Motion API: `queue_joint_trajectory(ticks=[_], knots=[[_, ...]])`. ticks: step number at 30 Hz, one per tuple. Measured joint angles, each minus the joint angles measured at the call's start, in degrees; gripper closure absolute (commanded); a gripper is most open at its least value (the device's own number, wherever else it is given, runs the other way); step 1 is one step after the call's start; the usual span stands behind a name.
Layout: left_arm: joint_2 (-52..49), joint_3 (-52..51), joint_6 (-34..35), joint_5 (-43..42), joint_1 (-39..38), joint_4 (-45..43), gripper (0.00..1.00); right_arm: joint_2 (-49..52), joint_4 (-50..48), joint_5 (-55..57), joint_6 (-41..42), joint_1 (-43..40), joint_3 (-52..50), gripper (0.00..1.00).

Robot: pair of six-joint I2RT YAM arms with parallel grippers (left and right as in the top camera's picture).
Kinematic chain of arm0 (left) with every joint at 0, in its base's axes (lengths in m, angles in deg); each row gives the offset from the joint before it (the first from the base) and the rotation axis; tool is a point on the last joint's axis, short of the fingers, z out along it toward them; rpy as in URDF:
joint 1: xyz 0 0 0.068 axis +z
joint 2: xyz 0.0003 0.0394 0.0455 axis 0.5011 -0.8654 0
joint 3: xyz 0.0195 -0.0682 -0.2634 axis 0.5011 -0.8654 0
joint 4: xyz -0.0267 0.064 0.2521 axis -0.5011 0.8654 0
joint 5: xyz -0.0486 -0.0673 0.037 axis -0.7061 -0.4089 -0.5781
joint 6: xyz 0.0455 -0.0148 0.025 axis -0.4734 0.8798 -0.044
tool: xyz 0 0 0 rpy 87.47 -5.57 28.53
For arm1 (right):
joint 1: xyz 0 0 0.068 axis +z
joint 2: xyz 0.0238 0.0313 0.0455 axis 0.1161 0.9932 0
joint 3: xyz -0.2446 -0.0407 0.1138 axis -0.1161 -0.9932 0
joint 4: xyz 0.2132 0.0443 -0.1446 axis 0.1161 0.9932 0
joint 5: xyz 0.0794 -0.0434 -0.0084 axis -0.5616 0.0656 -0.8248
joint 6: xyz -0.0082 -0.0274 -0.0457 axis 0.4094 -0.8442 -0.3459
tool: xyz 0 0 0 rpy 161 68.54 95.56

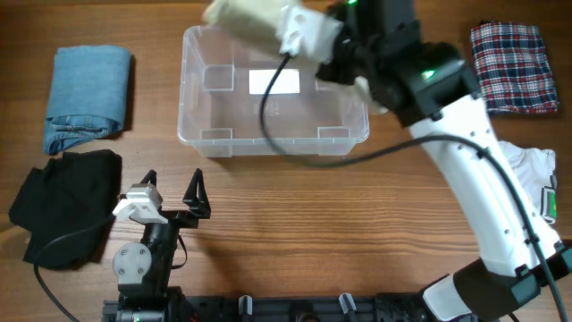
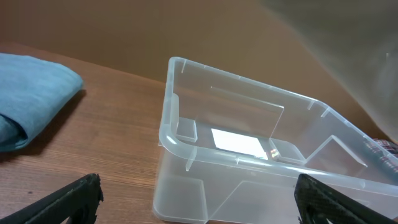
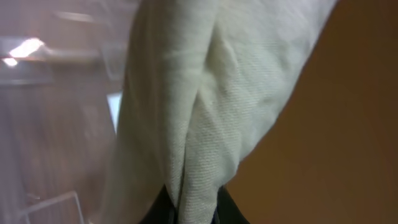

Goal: Pack container
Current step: 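Carry the cream cloth left over the bin and lower it inside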

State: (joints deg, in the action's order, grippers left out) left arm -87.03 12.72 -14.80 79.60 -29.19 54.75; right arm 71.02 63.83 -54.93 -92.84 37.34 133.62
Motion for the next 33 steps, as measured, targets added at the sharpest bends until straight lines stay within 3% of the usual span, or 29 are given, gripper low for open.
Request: queue_joint_trajectory(ticks=[9, 19, 33], knots=[[0.0, 0.0, 0.0, 0.0, 0.0, 0.0, 0.0, 10.4, -5.9, -0.7, -10.3, 3.7, 0.0, 0.96], [0.0, 0.0, 0.0, 0.0, 0.0, 0.0, 0.0, 19.3, -11.7, 7.6, -21.0, 3.6, 0.0, 0.96], [0.0, 0.0, 0.0, 0.0, 0.0, 0.0, 0.0, 25.2, -17.5, 7.1, -23.2, 0.5, 0.0, 0.96]])
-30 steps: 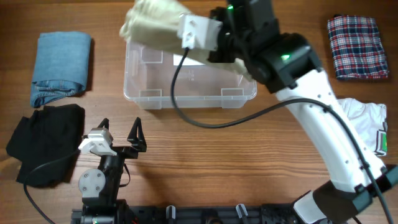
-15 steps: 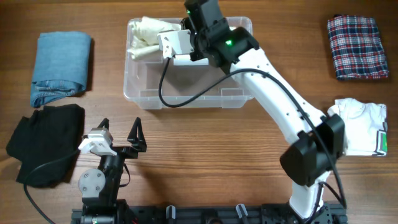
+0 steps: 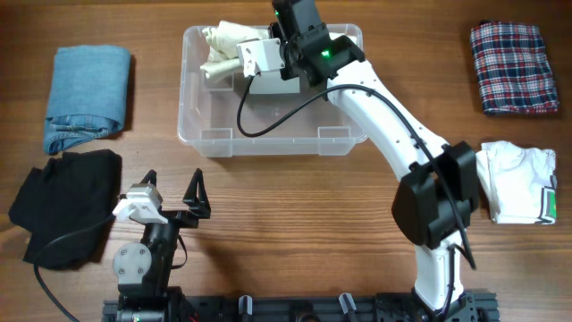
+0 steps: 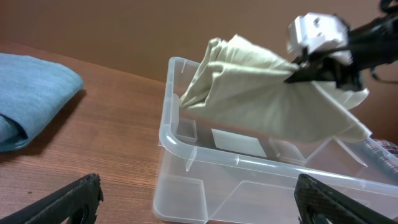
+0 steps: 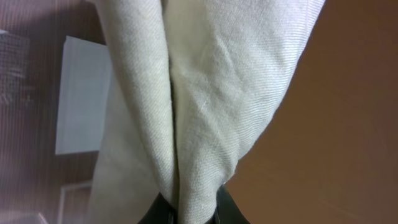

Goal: Pack container
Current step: 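Carry the cream cloth left over the bin and lower it inside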

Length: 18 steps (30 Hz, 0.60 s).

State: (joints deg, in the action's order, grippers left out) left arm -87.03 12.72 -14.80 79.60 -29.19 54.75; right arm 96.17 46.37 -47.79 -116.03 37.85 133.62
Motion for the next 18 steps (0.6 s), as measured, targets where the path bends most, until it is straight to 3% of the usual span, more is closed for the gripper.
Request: queue_joint_trajectory(ticks=[18], knots=[[0.0, 0.0, 0.0, 0.0, 0.0, 0.0, 0.0, 4.5, -4.6, -5.6, -0.4, -0.2, 0.0, 0.96]])
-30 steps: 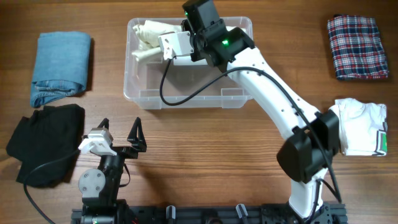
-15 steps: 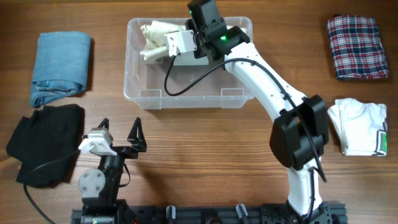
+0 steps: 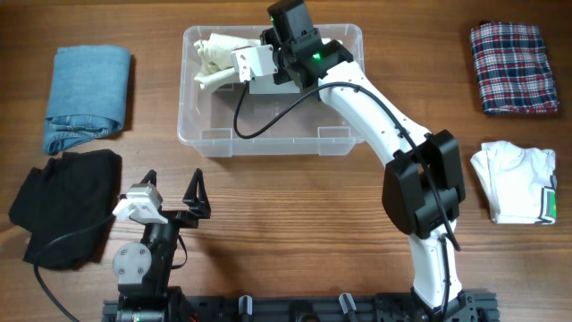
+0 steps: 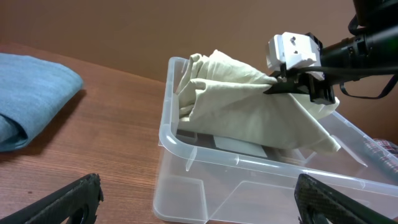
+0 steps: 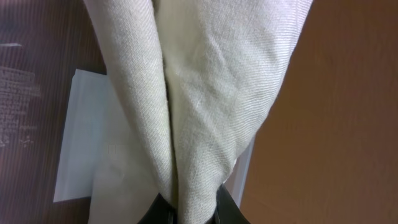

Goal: Pack container
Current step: 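Carry the cream cloth left over the bin and lower it inside, then open the right gripper and withdraw it to the right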

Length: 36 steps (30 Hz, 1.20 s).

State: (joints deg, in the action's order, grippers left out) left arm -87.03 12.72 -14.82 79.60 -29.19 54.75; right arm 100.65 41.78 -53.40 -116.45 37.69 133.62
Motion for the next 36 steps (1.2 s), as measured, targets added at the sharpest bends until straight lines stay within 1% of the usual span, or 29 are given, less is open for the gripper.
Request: queue_joint_trajectory(ticks=[4, 5, 6, 7, 8, 9, 10, 13, 16, 20, 22, 23, 24, 25, 26, 27, 29, 31, 32, 36], knots=[[0.0, 0.0, 0.0, 0.0, 0.0, 0.0, 0.0, 0.3, -0.1, -0.2, 0.3, 0.0, 0.0, 0.96], [0.0, 0.0, 0.0, 0.0, 0.0, 0.0, 0.0, 0.3, -0.1, -0.2, 0.8, 0.0, 0.0, 0.89], [0.0, 0.0, 0.0, 0.0, 0.0, 0.0, 0.0, 0.3, -0.1, -0.2, 1.2, 0.0, 0.0, 0.71], [0.0, 0.0, 0.0, 0.0, 0.0, 0.0, 0.0, 0.3, 0.0, -0.2, 2.0, 0.0, 0.0, 0.57], [0.0, 0.0, 0.0, 0.0, 0.0, 0.0, 0.0, 0.3, 0.3, -0.3, 2.8, 0.0, 0.0, 0.33], [0.0, 0.0, 0.0, 0.0, 0.0, 0.0, 0.0, 0.3, 1.0, -0.5, 3.4, 0.0, 0.0, 0.2], [0.0, 0.0, 0.0, 0.0, 0.0, 0.0, 0.0, 0.2, 2.4, -0.6, 4.2, 0.1, 0.2, 0.14], [0.0, 0.0, 0.0, 0.0, 0.0, 0.0, 0.0, 0.1, 6.9, -0.8, 6.1, 0.6, 0.5, 0.12], [0.0, 0.0, 0.0, 0.0, 0.0, 0.0, 0.0, -0.8, 14.3, -0.8, 7.9, 2.1, 0.5, 0.12], [0.0, 0.0, 0.0, 0.0, 0.0, 0.0, 0.0, -7.4, 26.0, -0.8, 13.1, 5.7, 0.5, 0.14], [0.0, 0.0, 0.0, 0.0, 0.0, 0.0, 0.0, -11.9, 28.4, -0.9, 15.7, 7.6, 0.5, 0.15], [0.0, 0.0, 0.0, 0.0, 0.0, 0.0, 0.0, -14.1, 28.7, -1.3, 17.4, 8.3, 0.5, 0.22], [0.0, 0.0, 0.0, 0.0, 0.0, 0.0, 0.0, -16.4, 28.6, -2.1, 19.3, 9.0, 0.7, 0.27], [0.0, 0.0, 0.0, 0.0, 0.0, 0.0, 0.0, -18.2, 28.2, -3.0, 21.1, 9.4, 1.1, 0.34], [0.0, 0.0, 0.0, 0.0, 0.0, 0.0, 0.0, -19.6, 27.3, -3.6, 22.7, 9.4, 1.6, 0.36], [0.0, 0.0, 0.0, 0.0, 0.0, 0.0, 0.0, -20.2, 26.9, -3.8, 24.0, 9.2, 1.9, 0.35], [0.0, 0.0, 0.0, 0.0, 0.0, 0.0, 0.0, -20.4, 26.7, -3.9, 27.3, 8.4, 2.0, 0.12], [0.0, 0.0, 0.0, 0.0, 0.0, 0.0, 0.0, -20.1, 26.7, -3.9, 32.3, 6.8, 2.0, 0.03], [0.0, 0.0, 0.0, 0.0, 0.0, 0.0, 0.0, -20.1, 26.8, -4.0, 34.5, 5.9, 2.0, 0.0], [0.0, 0.0, 0.0, 0.0, 0.0, 0.0, 0.0, -20.1, 28.1, -5.9, 42.3, 0.2, 2.0, 0.0]])
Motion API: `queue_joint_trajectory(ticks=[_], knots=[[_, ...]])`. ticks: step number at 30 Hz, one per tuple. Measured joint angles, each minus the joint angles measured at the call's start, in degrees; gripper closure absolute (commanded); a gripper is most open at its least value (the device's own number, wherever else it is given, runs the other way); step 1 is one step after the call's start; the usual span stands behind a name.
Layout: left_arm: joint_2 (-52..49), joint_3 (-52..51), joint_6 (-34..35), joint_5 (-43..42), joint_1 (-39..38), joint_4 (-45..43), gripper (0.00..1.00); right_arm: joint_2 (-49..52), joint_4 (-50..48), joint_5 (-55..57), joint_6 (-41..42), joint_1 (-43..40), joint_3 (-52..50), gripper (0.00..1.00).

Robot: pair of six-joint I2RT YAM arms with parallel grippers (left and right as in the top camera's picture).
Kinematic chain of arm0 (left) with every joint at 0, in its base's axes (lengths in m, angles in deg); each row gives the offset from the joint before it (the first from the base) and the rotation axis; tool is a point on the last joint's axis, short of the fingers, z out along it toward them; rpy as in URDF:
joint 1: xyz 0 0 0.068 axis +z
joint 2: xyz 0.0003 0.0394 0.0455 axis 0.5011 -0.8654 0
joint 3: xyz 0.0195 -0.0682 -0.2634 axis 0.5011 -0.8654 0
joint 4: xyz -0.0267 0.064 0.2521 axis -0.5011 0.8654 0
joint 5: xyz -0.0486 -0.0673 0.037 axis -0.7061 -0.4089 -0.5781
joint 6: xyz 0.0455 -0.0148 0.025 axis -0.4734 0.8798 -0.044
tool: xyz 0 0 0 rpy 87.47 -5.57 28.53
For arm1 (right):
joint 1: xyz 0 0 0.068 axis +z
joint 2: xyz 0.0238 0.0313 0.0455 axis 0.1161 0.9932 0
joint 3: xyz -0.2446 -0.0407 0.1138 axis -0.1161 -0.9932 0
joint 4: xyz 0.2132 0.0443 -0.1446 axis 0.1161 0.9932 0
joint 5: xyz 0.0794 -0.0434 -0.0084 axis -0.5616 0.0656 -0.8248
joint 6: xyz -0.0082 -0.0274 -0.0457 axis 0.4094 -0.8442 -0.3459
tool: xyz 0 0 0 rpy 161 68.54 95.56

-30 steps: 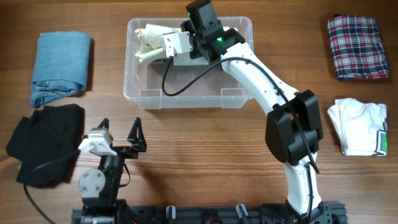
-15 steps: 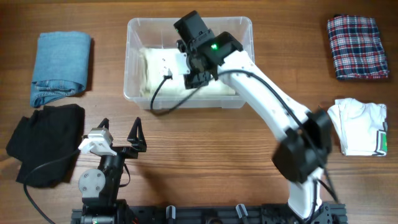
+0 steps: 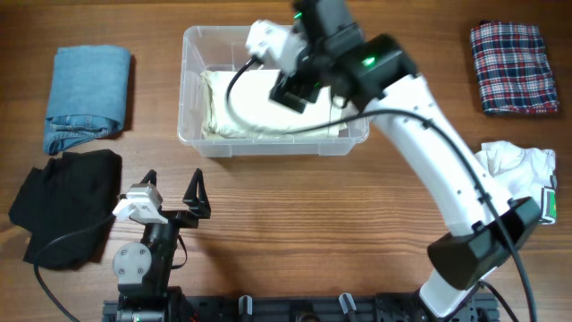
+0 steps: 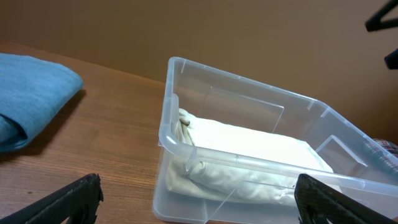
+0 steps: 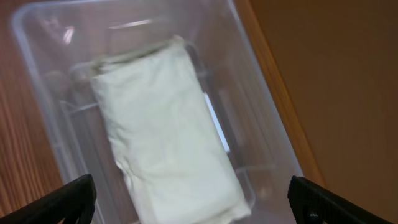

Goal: Pack container
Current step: 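Open the right gripper and withdraw it to the right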

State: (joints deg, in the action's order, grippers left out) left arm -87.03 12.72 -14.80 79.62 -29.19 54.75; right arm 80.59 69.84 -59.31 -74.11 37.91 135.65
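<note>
The clear plastic container (image 3: 185, 89) stands at the back middle of the table. A folded cream cloth (image 3: 259, 112) lies flat inside it, filling most of the bottom. My right gripper (image 3: 292, 89) hangs open above the container with nothing in it. In the right wrist view the cream cloth (image 5: 165, 130) lies well below the gripper (image 5: 191, 190), inside the container (image 5: 264, 124). My left gripper (image 3: 172, 185) rests open near the front edge. In the left wrist view the gripper (image 4: 196, 190) faces the container (image 4: 168, 130) and the cream cloth (image 4: 249, 146) in it.
Folded blue jeans (image 3: 87, 85) lie at the back left, with a black garment (image 3: 63, 201) in front of them. A plaid cloth (image 3: 511, 55) sits at the back right and a white shirt (image 3: 518, 174) at the right edge.
My right gripper was shut on the cream cloth, held bunched over the container's back. Now it is open and higher up, and the cloth lies flat in the container.
My right gripper was shut on the cream cloth above the container's back edge. Then it held the cloth lower, hanging into the container's back left part. Now the cloth lies spread on the bottom and the gripper is open above it. The left arm stayed still throughout.
</note>
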Motion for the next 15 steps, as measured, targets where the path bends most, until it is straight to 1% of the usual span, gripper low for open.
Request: queue_joint_trajectory(ticks=[4, 6, 9, 11, 15], knots=[[0.0, 0.0, 0.0, 0.0, 0.0, 0.0, 0.0, 0.0, 0.2, -6.0, 6.2, -11.6, 0.0, 0.0], [0.0, 0.0, 0.0, 0.0, 0.0, 0.0, 0.0, 0.0, 0.2, -9.6, 8.4, -19.1, 0.0, 0.0], [0.0, 0.0, 0.0, 0.0, 0.0, 0.0, 0.0, 0.0, -0.5, -14.7, 10.3, -27.7, 0.0, 0.0], [0.0, 0.0, 0.0, 0.0, 0.0, 0.0, 0.0, 0.0, -3.0, -17.1, 13.8, -33.6, 0.0, 0.0], [0.0, 0.0, 0.0, 0.0, 0.0, 0.0, 0.0, 0.0, -8.9, -19.6, 24.9, -46.0, 0.0, 0.0]])
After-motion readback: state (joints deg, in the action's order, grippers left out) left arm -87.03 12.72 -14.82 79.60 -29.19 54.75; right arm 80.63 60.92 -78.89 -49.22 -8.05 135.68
